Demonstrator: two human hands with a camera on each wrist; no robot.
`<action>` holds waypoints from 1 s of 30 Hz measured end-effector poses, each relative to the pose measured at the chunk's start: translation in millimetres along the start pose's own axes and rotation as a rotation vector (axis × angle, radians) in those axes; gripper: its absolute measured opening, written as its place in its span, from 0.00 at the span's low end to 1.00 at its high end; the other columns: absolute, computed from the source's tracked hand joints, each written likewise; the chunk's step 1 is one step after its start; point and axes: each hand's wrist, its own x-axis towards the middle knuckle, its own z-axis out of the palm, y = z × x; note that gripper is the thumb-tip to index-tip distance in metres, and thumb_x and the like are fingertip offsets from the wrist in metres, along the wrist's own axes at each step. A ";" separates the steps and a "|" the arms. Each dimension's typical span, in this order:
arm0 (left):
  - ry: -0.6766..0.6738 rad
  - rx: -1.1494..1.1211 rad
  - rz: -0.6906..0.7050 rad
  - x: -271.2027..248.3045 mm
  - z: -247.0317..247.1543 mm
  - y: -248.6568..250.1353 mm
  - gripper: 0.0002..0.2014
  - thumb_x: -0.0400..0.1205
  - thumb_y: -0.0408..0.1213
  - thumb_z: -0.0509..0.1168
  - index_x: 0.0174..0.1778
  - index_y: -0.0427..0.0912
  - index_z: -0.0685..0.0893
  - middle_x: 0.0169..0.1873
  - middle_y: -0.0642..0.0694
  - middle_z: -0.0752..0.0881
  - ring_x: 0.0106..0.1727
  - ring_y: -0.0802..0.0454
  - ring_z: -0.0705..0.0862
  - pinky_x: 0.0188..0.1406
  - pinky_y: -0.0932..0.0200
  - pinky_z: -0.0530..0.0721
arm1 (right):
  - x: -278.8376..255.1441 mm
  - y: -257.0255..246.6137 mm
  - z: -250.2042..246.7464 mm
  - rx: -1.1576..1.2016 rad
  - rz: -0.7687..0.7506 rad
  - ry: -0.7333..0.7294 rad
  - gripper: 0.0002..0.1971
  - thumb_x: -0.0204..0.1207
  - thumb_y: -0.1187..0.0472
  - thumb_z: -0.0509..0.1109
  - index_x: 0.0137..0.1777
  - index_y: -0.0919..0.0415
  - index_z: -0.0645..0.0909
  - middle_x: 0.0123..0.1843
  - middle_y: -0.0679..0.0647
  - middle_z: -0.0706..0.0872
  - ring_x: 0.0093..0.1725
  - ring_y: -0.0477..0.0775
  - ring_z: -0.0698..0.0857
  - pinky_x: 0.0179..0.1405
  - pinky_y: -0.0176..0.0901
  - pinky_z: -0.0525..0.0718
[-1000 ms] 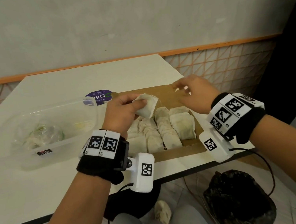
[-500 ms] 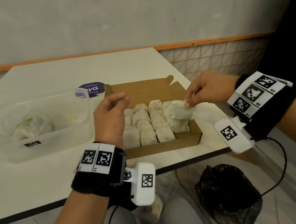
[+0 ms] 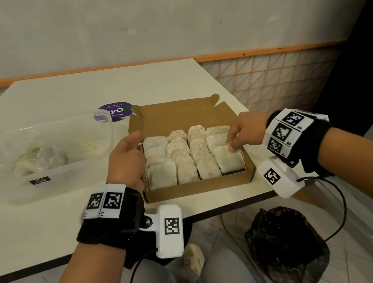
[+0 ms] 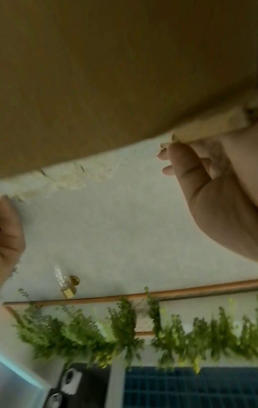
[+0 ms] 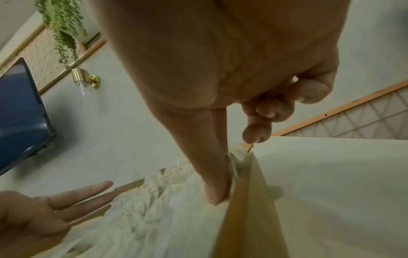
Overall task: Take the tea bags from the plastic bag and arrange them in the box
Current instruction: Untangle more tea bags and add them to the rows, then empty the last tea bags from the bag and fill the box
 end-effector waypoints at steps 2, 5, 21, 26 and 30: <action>-0.018 -0.063 -0.056 -0.8 -0.8 5.5 0.30 0.76 0.11 0.44 0.65 0.41 0.77 0.55 0.49 0.84 0.45 0.55 0.85 0.29 0.62 0.84 | 2.4 -0.2 -0.7 -0.010 -0.009 0.029 0.11 0.69 0.57 0.77 0.51 0.56 0.88 0.46 0.45 0.81 0.52 0.46 0.77 0.54 0.40 0.74; -0.025 -0.105 -0.090 -1.1 -0.9 7.7 0.32 0.75 0.11 0.43 0.68 0.38 0.76 0.55 0.48 0.84 0.46 0.54 0.85 0.29 0.61 0.84 | -3.1 -1.9 -4.4 -0.028 -0.011 0.083 0.09 0.69 0.57 0.77 0.49 0.53 0.86 0.41 0.45 0.78 0.42 0.45 0.76 0.42 0.38 0.73; -0.003 -0.034 -0.074 5.4 -2.4 3.1 0.31 0.76 0.12 0.44 0.68 0.39 0.77 0.62 0.47 0.83 0.52 0.53 0.84 0.35 0.63 0.83 | -59.8 -3.9 36.8 -0.323 -0.323 0.021 0.18 0.82 0.46 0.52 0.57 0.49 0.82 0.56 0.43 0.83 0.61 0.47 0.79 0.78 0.60 0.44; -0.008 0.004 -0.067 5.3 -3.0 3.8 0.32 0.75 0.11 0.44 0.67 0.39 0.78 0.64 0.47 0.82 0.60 0.49 0.82 0.42 0.62 0.82 | -58.1 -1.3 33.9 -0.218 -0.319 0.204 0.13 0.80 0.49 0.59 0.58 0.45 0.82 0.58 0.38 0.80 0.64 0.40 0.76 0.79 0.56 0.44; -0.019 0.050 -0.052 1.8 -1.4 4.6 0.30 0.75 0.12 0.48 0.66 0.40 0.79 0.66 0.47 0.82 0.64 0.49 0.80 0.52 0.58 0.80 | -54.2 3.1 33.9 -0.270 -0.321 0.151 0.12 0.80 0.49 0.60 0.56 0.45 0.83 0.59 0.37 0.81 0.65 0.41 0.76 0.79 0.60 0.41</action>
